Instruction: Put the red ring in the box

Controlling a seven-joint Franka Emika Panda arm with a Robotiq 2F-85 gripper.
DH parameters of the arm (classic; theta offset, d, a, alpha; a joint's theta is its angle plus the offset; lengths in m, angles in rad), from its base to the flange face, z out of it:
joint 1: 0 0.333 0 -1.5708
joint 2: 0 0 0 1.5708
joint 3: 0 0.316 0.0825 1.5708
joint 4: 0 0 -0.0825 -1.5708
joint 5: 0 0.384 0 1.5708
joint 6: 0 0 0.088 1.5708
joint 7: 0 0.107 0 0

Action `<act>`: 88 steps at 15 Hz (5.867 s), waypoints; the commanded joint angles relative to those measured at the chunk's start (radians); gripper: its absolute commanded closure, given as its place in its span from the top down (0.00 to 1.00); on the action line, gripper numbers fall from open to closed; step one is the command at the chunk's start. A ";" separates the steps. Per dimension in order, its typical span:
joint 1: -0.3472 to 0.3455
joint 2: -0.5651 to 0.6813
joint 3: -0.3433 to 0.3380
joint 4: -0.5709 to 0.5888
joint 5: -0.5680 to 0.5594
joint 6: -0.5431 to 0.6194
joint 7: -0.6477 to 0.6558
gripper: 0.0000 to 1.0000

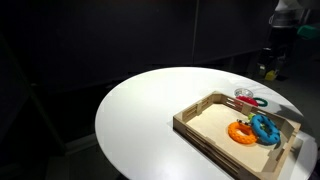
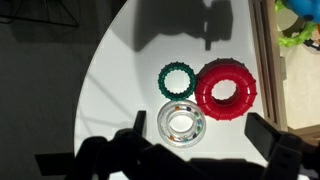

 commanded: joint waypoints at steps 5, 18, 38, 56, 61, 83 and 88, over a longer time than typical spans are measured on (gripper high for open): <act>0.009 0.116 0.003 0.016 -0.008 0.050 0.217 1.00; 0.020 0.129 -0.004 -0.007 -0.015 0.056 0.312 1.00; 0.073 0.246 -0.026 -0.059 -0.040 0.240 0.696 1.00; 0.079 0.138 -0.023 -0.052 -0.035 0.181 0.719 0.10; 0.092 0.086 0.021 -0.012 -0.033 0.052 0.677 0.11; 0.225 0.077 0.201 0.001 -0.030 -0.083 0.384 0.56; 0.221 0.077 0.198 0.001 -0.018 -0.119 0.330 0.93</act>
